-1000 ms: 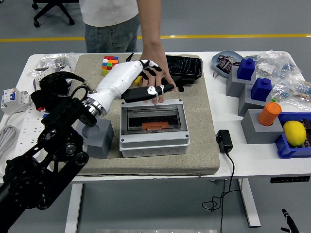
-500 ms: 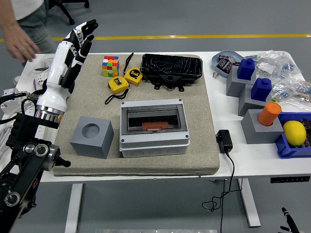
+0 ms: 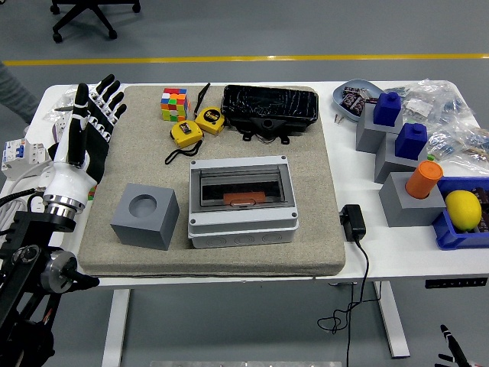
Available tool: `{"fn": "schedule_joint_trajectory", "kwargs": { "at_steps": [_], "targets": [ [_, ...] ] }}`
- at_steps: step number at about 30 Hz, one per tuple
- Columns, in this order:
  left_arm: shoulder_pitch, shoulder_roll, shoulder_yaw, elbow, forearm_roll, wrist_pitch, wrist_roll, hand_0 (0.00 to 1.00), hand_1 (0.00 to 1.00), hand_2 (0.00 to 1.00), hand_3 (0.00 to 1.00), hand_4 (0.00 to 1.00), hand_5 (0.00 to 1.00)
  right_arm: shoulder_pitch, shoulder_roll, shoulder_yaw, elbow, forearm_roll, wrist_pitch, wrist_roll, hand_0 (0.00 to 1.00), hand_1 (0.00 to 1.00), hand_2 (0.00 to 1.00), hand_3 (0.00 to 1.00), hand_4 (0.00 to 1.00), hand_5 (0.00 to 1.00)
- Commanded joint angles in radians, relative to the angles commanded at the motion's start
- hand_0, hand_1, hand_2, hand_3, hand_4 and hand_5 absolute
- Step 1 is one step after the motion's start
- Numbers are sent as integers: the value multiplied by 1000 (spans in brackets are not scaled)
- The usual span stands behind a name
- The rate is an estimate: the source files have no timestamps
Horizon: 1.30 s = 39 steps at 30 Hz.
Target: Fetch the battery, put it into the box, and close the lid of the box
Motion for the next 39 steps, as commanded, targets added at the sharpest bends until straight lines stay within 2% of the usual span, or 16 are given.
{"fn": "schedule_joint_trajectory", "kwargs": {
  "at_steps": [1, 6, 7, 16, 30, 31, 39],
  "targets": [
    [2, 0, 0, 2, 9, -1, 3, 853, 878, 848, 831, 998, 998, 0, -1, -7, 0, 4, 0, 0, 861, 767, 752, 805, 998, 998],
    [16, -15, -12, 8, 35, -6, 22, 853, 878, 848, 831, 998, 998, 2, -3, -40, 0, 26, 2, 2, 861, 767, 752, 805, 998, 998],
    [17, -18, -11, 10, 39, -2, 27, 826, 817, 799, 783, 998, 998, 4, -2, -37, 0, 23, 1, 1, 856, 758, 752, 804, 998, 998],
    [13, -19, 16, 13, 51, 5, 41, 810, 799, 783, 770, 998, 998, 18, 0, -44, 0, 15, 0, -3, 851, 754, 751, 804, 998, 998],
    [11, -16, 10, 9, 51, 19, 38, 793, 779, 768, 765, 998, 998, 25, -2, -58, 0, 18, -4, -6, 842, 751, 750, 804, 998, 998],
    [11, -16, 8, 9, 51, 20, 37, 781, 723, 712, 736, 998, 998, 25, -2, -59, 0, 20, -7, -6, 843, 746, 743, 796, 998, 998],
    [14, -14, -2, 11, 47, 37, 27, 767, 697, 681, 716, 998, 998, 18, -1, -59, 0, 20, -19, -11, 858, 747, 741, 793, 998, 998]
  ]
}}
